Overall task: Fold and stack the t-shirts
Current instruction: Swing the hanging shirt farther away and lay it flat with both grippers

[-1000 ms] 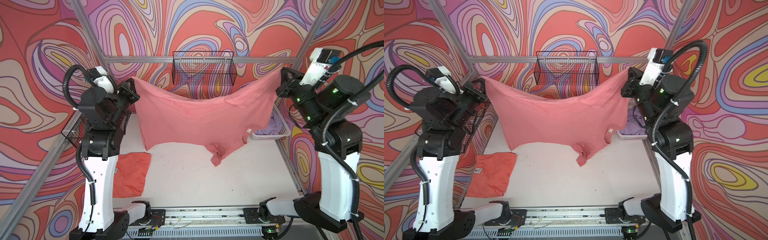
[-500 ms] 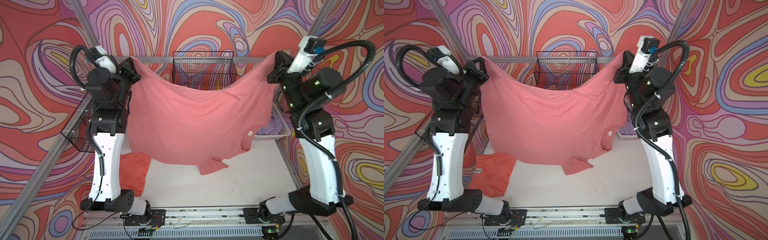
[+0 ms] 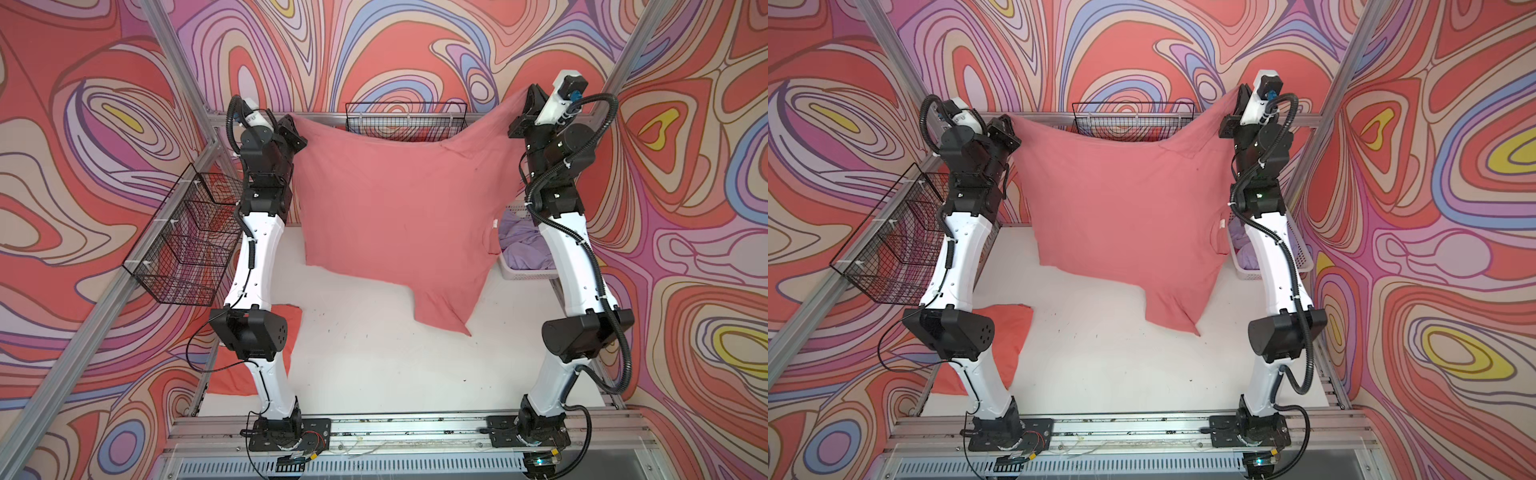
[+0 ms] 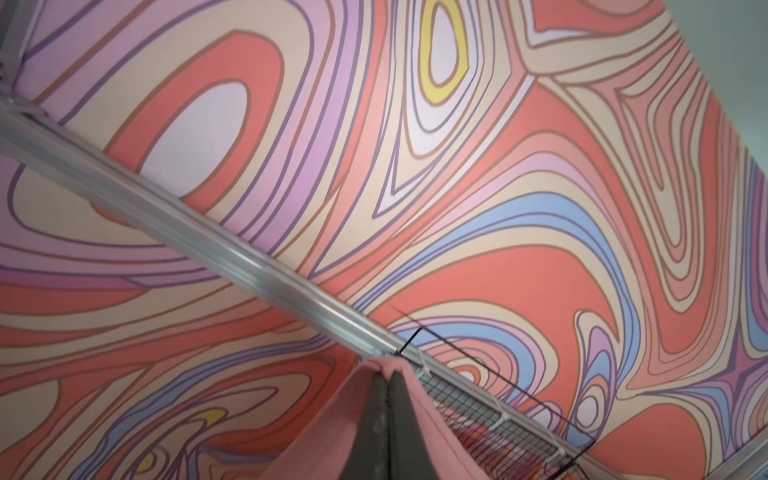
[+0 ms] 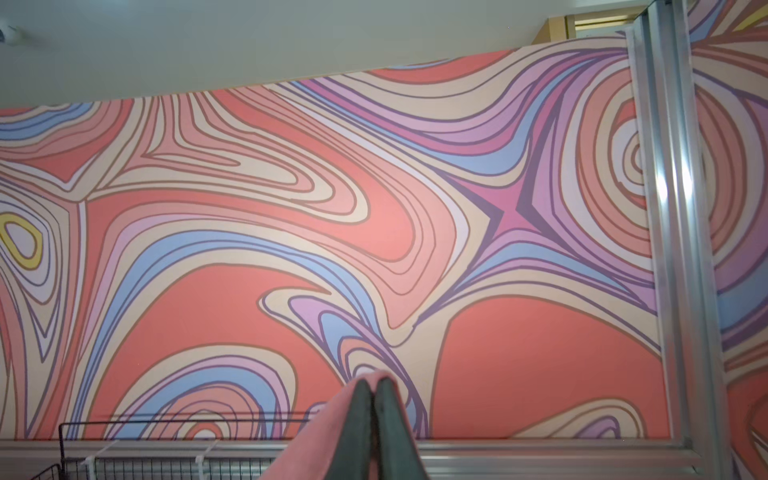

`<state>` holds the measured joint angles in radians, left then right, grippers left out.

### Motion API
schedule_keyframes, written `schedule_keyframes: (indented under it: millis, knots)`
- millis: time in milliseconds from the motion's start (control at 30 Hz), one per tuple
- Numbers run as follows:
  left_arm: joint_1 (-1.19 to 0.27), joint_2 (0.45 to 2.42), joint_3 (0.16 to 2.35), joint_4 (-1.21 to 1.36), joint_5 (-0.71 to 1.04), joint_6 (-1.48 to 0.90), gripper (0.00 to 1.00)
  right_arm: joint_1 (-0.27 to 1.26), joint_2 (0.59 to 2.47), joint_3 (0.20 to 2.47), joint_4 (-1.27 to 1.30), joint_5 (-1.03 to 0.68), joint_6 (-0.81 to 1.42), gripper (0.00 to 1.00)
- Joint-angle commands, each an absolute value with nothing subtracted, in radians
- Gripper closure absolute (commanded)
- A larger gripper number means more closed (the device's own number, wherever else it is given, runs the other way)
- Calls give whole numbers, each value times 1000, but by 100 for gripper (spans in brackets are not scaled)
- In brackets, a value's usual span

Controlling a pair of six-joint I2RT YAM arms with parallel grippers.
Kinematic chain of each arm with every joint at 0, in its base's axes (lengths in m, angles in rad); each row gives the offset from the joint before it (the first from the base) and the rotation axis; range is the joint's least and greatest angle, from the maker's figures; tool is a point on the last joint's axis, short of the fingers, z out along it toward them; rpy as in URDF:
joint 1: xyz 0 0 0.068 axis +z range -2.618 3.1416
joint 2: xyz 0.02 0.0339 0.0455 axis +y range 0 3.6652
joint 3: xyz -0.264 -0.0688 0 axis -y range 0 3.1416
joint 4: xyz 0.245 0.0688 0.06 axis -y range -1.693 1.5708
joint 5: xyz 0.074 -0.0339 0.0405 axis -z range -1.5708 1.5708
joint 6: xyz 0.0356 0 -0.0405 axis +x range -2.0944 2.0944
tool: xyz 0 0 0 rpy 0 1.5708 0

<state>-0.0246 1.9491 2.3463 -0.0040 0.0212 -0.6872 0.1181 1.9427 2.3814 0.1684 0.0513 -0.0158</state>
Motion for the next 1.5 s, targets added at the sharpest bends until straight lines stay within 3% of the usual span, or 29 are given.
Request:
schedule_keyframes:
  millis: [0,100,200,400,667,867,1067,1467]
  knots:
    - [-6,1979,2501,125,10,-701,100,114,2013,2613,284,-32,-9,100]
    - [2,1982,2549,145,18,-707,100,92,2047,2672,328,-60,11,100]
    - [20,1909,2445,177,49,-735,100,70,1977,2569,342,-111,37,100]
    - [69,1596,1844,359,105,-789,100,65,1642,2072,290,-249,79,100]
    - [136,1257,1025,499,289,-843,100,66,1032,1116,92,-340,179,100]
    - [137,1058,606,409,351,-799,100,66,781,857,-205,-269,168,100]
    - [134,880,430,139,293,-794,100,65,706,741,-365,-262,289,100]
    - [34,681,421,-415,102,-876,100,65,648,698,-676,-253,547,100]
